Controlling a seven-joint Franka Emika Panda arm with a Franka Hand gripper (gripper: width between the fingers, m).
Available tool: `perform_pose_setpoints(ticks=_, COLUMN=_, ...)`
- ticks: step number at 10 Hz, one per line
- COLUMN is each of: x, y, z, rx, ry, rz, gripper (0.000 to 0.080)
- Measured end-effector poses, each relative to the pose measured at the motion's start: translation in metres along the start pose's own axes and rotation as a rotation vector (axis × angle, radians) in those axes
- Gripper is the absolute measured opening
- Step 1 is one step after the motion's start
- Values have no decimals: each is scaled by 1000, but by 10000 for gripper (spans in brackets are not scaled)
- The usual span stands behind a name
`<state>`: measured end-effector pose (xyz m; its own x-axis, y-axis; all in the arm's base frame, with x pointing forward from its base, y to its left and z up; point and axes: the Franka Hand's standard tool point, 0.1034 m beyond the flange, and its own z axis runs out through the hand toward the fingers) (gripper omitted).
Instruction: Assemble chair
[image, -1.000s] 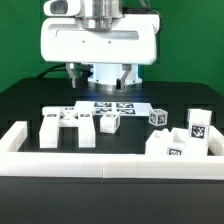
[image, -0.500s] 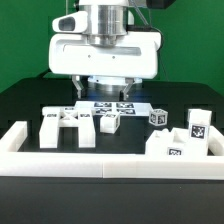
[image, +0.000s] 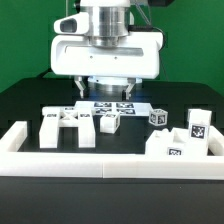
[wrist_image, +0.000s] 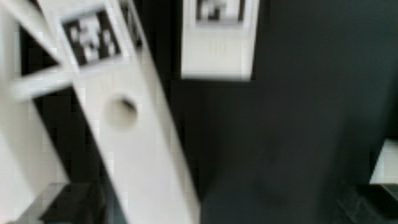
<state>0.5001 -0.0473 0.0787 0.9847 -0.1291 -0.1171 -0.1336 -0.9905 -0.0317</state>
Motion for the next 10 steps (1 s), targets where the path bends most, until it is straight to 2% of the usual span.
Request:
perform_pose_setpoints(ticks=2, x=-3, y=-2, z=1, rx=20, ry=-147, rz=-22, gripper=649)
perform_pose_setpoints(ticks=4, x=-9, y=-5, z=4, rx=26, ry=-268, rz=-26, gripper=649)
perform_pose_setpoints(ticks=6, x=-9, y=-11, z=6, rx=18, ry=-372, rz=-3, gripper=649)
perform_pose_setpoints(ticks=8, x=-13, y=-3, z=11, rx=28, ry=-522, rz=8, gripper=649)
perform_pose_setpoints(ticks=10, x=-9, y=-2, z=13, rx=26, ry=-539, rz=11, gripper=649)
